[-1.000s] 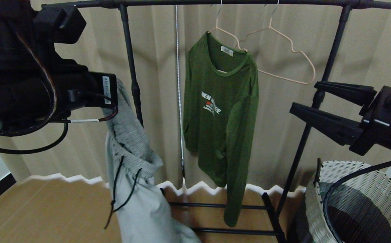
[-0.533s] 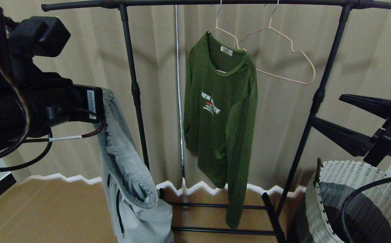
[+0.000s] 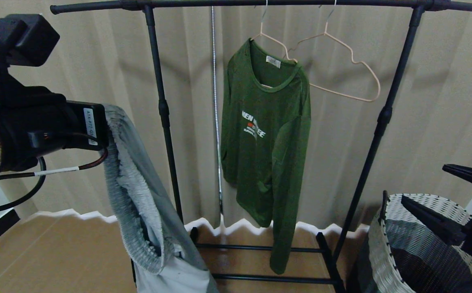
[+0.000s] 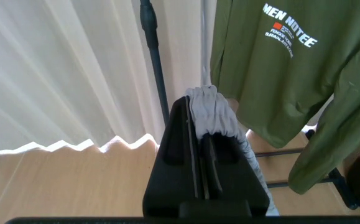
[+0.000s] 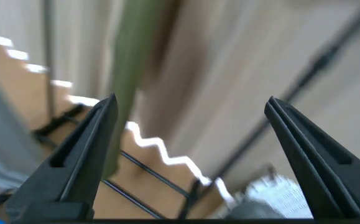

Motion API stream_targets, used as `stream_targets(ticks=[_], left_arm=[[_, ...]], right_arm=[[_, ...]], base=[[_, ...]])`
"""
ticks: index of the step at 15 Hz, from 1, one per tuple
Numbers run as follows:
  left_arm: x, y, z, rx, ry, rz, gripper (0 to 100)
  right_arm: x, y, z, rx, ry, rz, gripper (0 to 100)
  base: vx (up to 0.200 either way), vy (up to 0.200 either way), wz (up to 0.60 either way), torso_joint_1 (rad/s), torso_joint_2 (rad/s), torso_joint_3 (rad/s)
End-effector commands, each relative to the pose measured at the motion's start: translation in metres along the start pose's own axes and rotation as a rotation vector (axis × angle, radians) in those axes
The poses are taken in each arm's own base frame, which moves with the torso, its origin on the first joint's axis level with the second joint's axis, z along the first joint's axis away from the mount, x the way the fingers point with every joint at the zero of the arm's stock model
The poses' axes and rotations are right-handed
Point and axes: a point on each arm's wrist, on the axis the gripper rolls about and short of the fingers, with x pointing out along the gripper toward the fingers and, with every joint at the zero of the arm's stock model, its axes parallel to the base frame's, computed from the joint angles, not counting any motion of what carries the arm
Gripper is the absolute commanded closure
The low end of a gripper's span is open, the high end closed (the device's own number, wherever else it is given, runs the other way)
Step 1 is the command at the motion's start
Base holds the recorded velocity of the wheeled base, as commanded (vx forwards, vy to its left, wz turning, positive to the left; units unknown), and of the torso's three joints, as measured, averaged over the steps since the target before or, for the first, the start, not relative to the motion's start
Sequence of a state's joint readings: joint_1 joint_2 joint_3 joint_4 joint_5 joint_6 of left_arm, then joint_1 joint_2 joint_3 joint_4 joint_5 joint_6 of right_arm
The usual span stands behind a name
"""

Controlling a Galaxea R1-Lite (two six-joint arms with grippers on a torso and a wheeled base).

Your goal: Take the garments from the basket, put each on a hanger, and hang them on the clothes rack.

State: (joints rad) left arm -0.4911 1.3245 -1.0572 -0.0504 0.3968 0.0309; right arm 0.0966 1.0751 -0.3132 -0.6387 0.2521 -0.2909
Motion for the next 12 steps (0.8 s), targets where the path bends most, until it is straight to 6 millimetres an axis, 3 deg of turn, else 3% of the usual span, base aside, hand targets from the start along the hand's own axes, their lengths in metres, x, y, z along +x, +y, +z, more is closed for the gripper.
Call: stream_targets(ticks=[1, 12], left_arm=[[-0.001, 0.001, 0.000, -0.001, -0.002, 0.002, 100], [-0.016, 0.006, -0.015, 0.008, 0.015, -0.004, 100]], right_arm=[[-0.007, -0.002, -0.007, 0.005, 0.027, -0.074, 0], [-0.008, -0.007, -0.024, 0.100, 0.107, -0.152, 0]], base=[[0.000, 0.000, 0.00, 0.000, 0.00, 0.000], [0.000, 0.000, 0.00, 0.000, 0.00, 0.000]])
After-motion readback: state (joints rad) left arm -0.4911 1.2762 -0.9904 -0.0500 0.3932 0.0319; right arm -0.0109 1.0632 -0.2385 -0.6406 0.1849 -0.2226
